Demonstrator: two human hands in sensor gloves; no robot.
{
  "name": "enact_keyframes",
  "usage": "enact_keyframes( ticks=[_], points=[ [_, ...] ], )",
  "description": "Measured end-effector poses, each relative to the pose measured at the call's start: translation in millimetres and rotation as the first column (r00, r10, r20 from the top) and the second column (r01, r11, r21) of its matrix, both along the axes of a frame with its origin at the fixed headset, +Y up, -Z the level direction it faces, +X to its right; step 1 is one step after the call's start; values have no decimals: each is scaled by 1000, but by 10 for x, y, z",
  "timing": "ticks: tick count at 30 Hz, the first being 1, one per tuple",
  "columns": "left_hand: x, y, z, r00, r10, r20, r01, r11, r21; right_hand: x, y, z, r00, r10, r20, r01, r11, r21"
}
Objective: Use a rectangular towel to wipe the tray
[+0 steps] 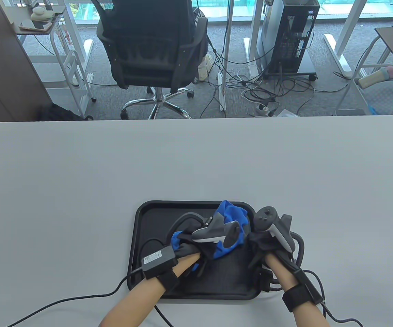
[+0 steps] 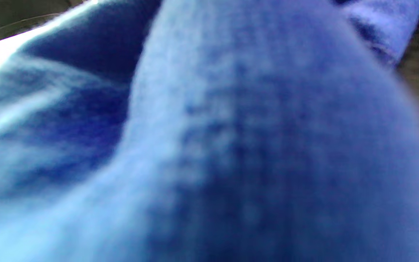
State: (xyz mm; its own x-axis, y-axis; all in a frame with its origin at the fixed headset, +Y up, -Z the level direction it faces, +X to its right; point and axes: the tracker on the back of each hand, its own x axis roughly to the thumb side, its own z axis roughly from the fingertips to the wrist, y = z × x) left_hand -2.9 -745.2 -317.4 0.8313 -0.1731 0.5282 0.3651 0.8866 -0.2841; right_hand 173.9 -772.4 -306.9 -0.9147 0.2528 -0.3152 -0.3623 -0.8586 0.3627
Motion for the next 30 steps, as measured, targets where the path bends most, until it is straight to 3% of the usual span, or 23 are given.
enact_keyframes(
  ticks=[15, 21, 30],
  points=[
    [-735, 14, -236, 977, -20, -211, 21, 1000, 0, 1, -2, 3, 1000, -1, 12, 1, 1000, 0],
    [-1044, 14, -170, 966, -27, -257, 27, 1000, -3, -1, -3, 3, 1000, -1, 14, 1, 1000, 0],
    [-1246, 39, 97, 971, -87, -222, 77, 996, -51, -2, -2, 3, 1000, 2, 14, -2, 1000, -1]
  ],
)
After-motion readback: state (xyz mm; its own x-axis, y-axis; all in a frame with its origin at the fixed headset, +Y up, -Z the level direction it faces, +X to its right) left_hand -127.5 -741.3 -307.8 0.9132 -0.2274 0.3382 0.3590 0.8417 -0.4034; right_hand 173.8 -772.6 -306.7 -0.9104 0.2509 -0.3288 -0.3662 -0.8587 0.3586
